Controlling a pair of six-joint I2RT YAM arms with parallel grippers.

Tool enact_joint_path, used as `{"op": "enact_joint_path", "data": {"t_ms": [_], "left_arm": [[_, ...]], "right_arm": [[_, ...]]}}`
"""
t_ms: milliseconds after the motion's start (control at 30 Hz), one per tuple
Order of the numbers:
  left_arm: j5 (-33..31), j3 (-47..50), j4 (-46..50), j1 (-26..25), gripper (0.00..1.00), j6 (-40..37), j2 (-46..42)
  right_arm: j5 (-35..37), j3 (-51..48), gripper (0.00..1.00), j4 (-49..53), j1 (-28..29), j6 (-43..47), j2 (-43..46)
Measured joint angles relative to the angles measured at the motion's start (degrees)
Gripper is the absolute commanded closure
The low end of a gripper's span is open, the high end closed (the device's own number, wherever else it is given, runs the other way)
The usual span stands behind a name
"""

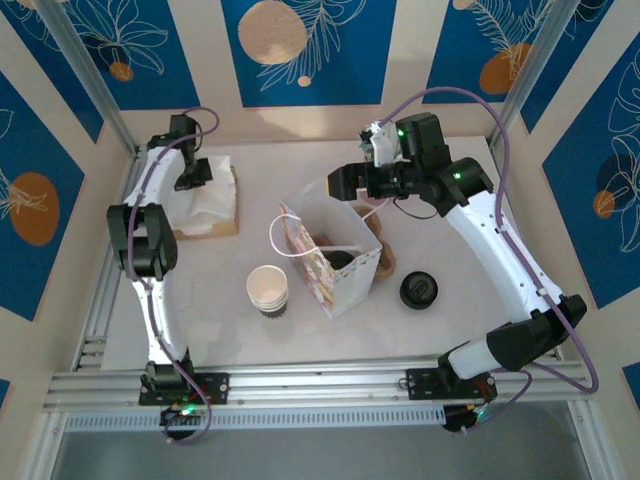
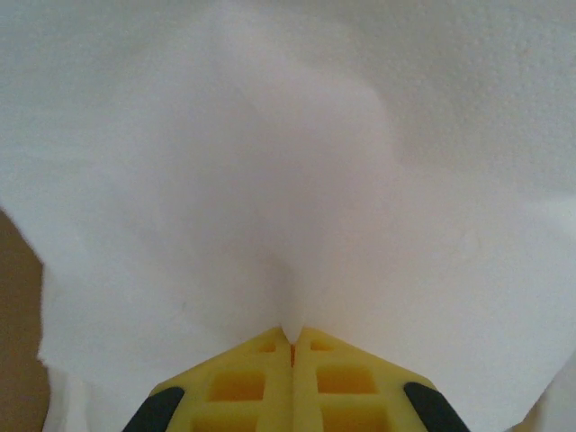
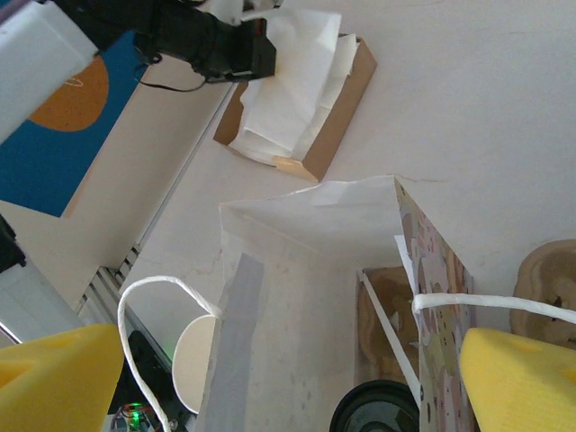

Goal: Pack the takeout coffee

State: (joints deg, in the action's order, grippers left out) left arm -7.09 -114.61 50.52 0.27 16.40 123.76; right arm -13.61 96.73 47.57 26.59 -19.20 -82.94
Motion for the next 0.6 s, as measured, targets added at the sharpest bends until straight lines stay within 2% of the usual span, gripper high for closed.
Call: {"op": "enact_joint_path", "data": {"t_ms": [600], "left_arm": [[10.9,0.7,-0.2,0.1,1.0,2.6,-16.5]], "right_arm": [[-1.8,0.5,0.04,-0.3,1.9,-2.0,0.1]]}}
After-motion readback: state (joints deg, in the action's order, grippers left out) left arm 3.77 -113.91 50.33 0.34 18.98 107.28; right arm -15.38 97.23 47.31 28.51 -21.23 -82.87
